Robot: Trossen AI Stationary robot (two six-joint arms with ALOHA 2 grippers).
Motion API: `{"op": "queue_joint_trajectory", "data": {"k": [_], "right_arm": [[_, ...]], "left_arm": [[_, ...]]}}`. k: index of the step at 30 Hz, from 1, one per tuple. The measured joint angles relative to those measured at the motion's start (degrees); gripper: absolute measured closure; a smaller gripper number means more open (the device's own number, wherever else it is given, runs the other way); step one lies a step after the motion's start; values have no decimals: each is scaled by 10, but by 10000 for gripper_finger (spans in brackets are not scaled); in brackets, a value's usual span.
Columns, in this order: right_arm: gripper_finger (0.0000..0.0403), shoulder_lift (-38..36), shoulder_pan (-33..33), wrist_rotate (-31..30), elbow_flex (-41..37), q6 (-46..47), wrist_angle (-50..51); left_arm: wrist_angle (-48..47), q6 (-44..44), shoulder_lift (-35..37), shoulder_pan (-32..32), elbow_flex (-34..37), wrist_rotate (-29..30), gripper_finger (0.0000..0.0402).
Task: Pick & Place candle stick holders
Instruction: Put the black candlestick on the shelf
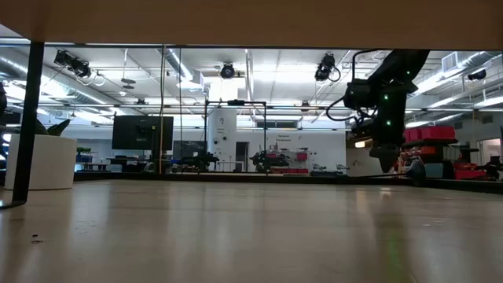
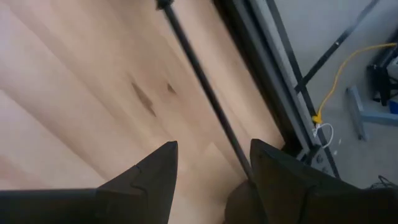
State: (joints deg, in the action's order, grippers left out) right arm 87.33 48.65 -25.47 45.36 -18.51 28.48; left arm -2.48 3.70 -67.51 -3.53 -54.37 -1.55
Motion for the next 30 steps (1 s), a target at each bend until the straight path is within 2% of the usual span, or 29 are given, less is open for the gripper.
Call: {"op": "queue_joint_trajectory", "data": {"k": [7,17,21,25,30], "right_arm": [[201,25,19,20,0,-36,-11],[201,98,28,-34,2,-88,-67],[204,101,28,-18,2,-96,-60],[233,101,28,-8,2,-97,-56],[304,101,28,23,11,-124,-34]], "left_arm": [[0,11,0,0,0,0,232],[-5,19,0,0,0,0,232],[-5,20,0,0,0,0,232],[-9,21,0,0,0,0,232],[-13,30,0,0,0,0,232]]}}
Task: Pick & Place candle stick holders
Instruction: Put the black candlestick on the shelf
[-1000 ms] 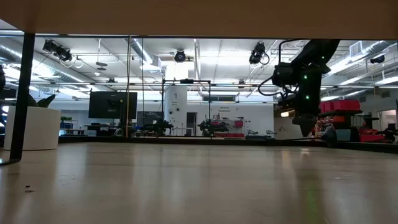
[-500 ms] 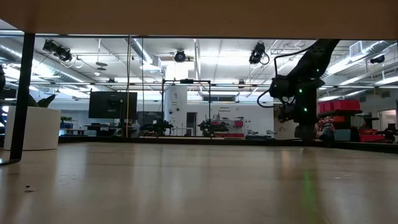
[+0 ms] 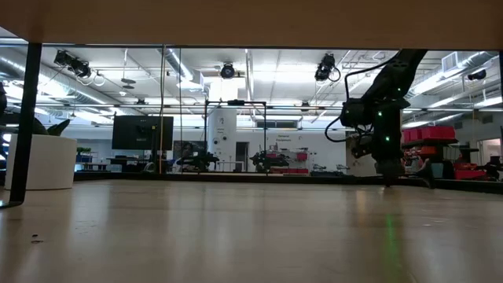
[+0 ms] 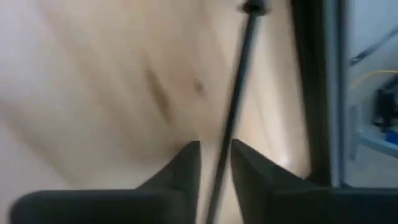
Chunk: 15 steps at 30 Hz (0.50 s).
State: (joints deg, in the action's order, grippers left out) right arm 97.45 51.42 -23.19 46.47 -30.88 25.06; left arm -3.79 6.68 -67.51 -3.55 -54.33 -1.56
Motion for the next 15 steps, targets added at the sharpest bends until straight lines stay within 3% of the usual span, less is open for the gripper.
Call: {"op": "queue_joint_trajectory", "data": {"k": [5,15], "right_arm": [[387,2,0,22,34,16,44],[395,1,2,0,44,18,63]], "left_arm": [[0,0,0,0,0,0,232],[0,0,0,0,0,0,232]]}}
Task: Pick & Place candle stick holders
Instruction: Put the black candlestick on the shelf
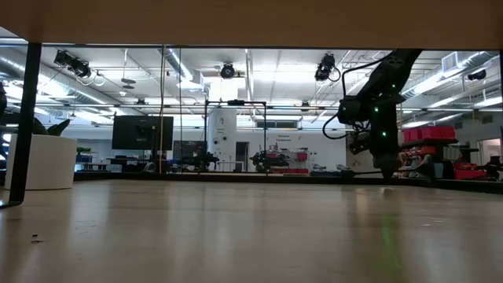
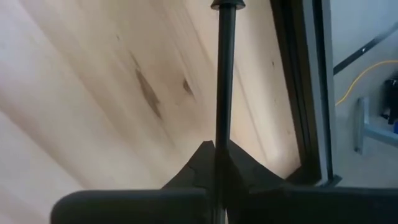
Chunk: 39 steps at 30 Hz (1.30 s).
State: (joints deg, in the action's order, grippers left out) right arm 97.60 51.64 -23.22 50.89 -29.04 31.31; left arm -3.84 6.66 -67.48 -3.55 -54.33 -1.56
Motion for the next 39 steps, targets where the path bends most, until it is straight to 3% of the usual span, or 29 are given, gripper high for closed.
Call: {"op": "queue_joint_trajectory", "data": {"k": [9,13,24,39], "right_arm": [[397,-8,-1,-12,1,1,25],[398,-35,-1,11,1,1,34],[399,-157,-23,31,1,27,102],[398,-358,-125,93,1,122,118]], "left_arm": [[0,0,0,0,0,0,232],[0,0,0,0,0,0,232],[0,0,0,0,0,0,232],[1,-15,0,0,0,0,232]]}}
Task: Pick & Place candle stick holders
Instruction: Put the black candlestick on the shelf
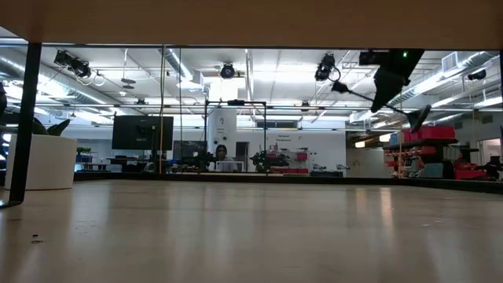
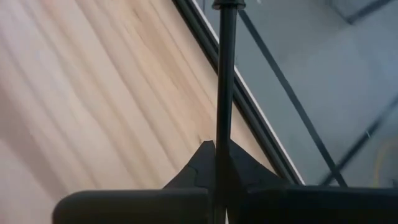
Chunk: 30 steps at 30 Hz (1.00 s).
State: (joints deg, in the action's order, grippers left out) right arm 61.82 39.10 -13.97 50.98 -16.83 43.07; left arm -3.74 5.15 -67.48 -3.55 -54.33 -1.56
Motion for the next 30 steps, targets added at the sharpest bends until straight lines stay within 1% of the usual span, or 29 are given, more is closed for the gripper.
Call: {"op": "queue_joint_trajectory", "data": {"k": [6,13,16,20,23,25,28,30], "right_arm": [[398,-64,-65,27,0,63,-12],[398,-130,-172,74,0,142,-83],[398,-145,-228,94,0,168,-131],[398,-150,-316,105,0,194,-191],[398,-148,-389,93,0,194,-219],[398,-143,-438,69,0,194,-238],[398,-135,-510,31,-1,190,-260],[398,-128,-560,8,-11,190,-295]], "left_arm": [[1,0,0,0,0,0,232],[9,2,0,0,0,2,232],[9,8,0,0,0,19,232],[9,28,0,0,0,59,232],[8,35,2,0,0,78,232],[3,36,15,0,0,83,232],[7,26,50,2,7,89,232],[7,20,84,1,30,89,232]]}}
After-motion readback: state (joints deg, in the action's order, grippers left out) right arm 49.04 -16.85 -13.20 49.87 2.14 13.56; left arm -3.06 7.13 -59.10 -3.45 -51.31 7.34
